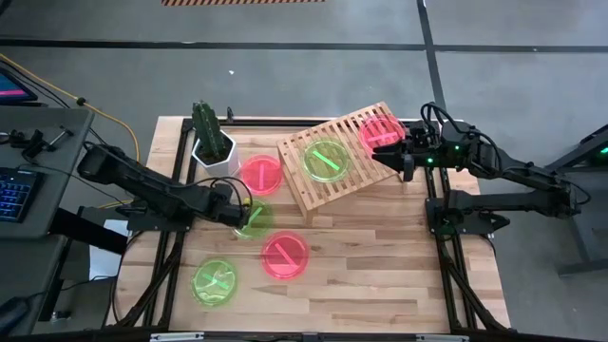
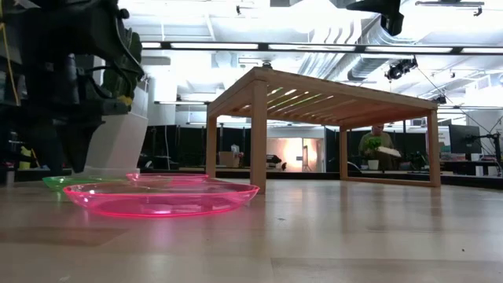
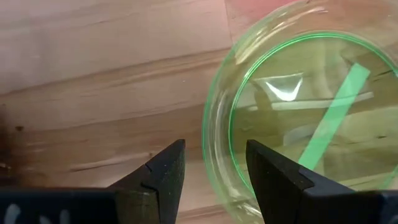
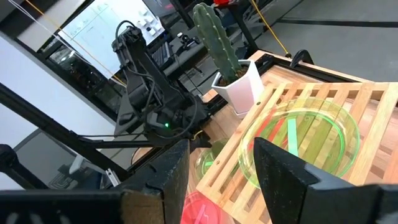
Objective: Place and stack plates onto a shelf
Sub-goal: Stack the top green plate on top of the other green plate on the shelf
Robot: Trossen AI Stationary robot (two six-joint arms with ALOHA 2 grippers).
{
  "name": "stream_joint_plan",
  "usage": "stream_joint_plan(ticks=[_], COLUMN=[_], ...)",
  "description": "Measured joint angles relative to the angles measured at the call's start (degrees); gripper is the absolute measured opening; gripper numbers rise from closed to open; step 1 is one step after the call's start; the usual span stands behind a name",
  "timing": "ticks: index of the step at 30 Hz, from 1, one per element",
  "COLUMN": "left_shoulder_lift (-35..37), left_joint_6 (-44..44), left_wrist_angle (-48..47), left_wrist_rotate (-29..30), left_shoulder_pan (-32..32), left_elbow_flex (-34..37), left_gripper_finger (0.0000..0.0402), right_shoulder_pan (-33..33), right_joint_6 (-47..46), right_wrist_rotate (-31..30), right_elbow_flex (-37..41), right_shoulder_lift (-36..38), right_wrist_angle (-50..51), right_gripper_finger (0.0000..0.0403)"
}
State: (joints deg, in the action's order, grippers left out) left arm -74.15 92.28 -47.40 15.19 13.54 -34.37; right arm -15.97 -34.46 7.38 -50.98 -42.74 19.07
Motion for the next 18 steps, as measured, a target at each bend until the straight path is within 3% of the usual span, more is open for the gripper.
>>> stream_joint_plan(ticks=[18], left_shoulder_lift=[-4.4], left_joint_6=[-4.1], left_wrist_angle=[5.7], left_wrist_rotate=[-2.7], left_shoulder_pan=[-1.6], left_elbow_flex=[0.0], left_gripper_finger=[0.0147], right_shoulder_pan=[0.0], right_joint_6=[0.0], right_wrist_rotate=[-0.7], right_elbow_flex=[0.0], right_shoulder_lift=[0.0], right_wrist_angle=[0.0], right_gripper_finger=[0.0161])
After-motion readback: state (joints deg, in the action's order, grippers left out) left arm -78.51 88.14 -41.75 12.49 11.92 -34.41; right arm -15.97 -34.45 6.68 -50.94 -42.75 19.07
